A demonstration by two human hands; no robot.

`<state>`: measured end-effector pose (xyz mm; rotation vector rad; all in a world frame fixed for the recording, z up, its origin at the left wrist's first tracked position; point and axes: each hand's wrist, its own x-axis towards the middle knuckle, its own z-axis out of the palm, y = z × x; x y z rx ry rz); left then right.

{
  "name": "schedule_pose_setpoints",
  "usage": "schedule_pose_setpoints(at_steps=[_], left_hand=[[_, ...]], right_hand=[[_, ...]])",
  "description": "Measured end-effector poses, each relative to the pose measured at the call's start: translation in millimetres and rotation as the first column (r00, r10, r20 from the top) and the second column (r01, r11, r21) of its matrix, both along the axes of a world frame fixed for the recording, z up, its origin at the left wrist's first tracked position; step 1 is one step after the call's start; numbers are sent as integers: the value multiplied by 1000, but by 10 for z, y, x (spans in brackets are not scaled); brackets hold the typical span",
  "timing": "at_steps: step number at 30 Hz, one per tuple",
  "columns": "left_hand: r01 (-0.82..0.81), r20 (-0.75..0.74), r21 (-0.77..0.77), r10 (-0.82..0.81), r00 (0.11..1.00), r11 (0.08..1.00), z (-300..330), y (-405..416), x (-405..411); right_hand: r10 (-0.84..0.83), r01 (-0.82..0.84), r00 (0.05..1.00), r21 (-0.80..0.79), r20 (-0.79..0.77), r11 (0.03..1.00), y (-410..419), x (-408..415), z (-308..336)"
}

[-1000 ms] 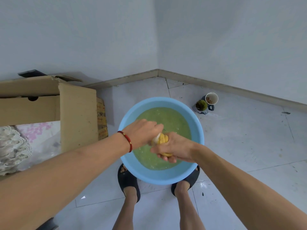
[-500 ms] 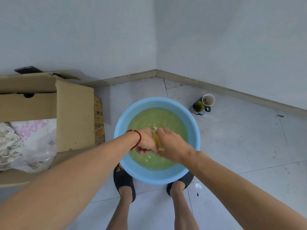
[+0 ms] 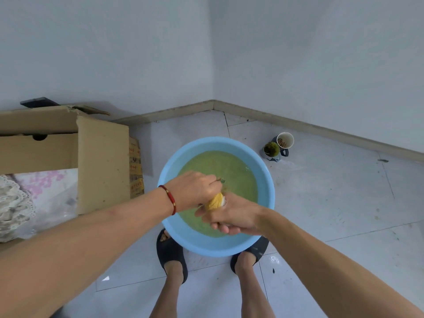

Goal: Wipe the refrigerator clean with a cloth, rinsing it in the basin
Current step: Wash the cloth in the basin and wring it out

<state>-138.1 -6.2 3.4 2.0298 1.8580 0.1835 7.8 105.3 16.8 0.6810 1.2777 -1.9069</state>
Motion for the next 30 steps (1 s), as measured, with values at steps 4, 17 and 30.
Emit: schedule_pose_setpoints(at_steps=[4, 17, 30], left_hand=[[-285, -86, -499, 280, 956, 819, 64, 99, 205], [-213, 164, -836, 601, 782, 506, 61, 248, 164], [118, -1, 297, -123, 992, 948, 234, 55, 76]], right_hand=[[331, -253, 943, 688, 19, 680, -58, -132, -25], [552, -294, 833, 881, 46, 370, -49, -68, 111], [-193, 191, 979, -663, 71, 724, -91, 186, 238]])
